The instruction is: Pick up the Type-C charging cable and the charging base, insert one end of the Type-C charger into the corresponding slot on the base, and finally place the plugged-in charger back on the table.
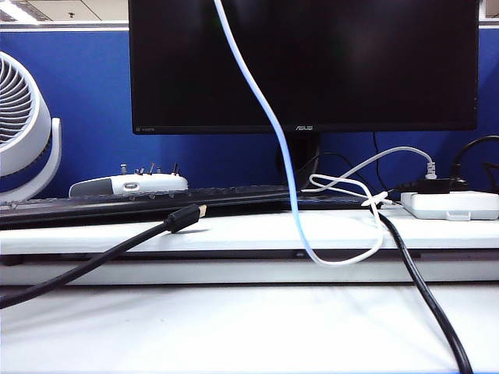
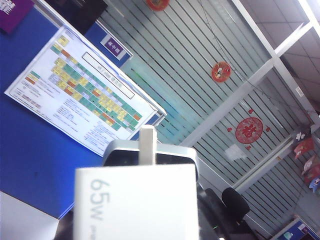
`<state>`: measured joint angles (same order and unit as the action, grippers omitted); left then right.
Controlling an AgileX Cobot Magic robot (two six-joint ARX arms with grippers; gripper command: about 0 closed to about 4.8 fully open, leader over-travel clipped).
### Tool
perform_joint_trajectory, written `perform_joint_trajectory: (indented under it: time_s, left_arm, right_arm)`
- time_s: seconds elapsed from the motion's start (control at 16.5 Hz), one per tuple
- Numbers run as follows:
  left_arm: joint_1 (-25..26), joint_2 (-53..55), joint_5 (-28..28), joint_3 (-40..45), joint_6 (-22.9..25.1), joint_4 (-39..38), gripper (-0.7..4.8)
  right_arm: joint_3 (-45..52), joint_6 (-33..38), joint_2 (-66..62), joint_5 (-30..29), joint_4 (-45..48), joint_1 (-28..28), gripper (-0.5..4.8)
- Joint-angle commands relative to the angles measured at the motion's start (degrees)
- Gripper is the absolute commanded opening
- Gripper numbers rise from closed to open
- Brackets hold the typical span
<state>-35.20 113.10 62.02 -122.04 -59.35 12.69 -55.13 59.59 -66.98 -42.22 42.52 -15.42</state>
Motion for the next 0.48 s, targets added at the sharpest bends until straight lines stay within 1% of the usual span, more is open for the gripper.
perform_joint_trajectory:
  time_s: [0.06, 0.24, 0.48]
  left_arm:
    - [0.1, -0.6, 0.2, -0.3, 0.4, 1.1, 0.17]
    - [0.1, -0.6, 0.8, -0.3, 0.4, 1.1, 0.17]
    - [0.1, -0.6, 0.8, -0.3, 0.7, -1.3, 0.17]
  right_arm:
    - [-0.3, -0.1, 0.2, -0.1, -0.6, 0.0, -0.01]
    - [-0.3, -1.7, 0.2, 1.1, -3.1, 0.0, -0.01]
    - [-0.5, -1.7, 0.2, 1.2, -1.6, 0.0, -0.01]
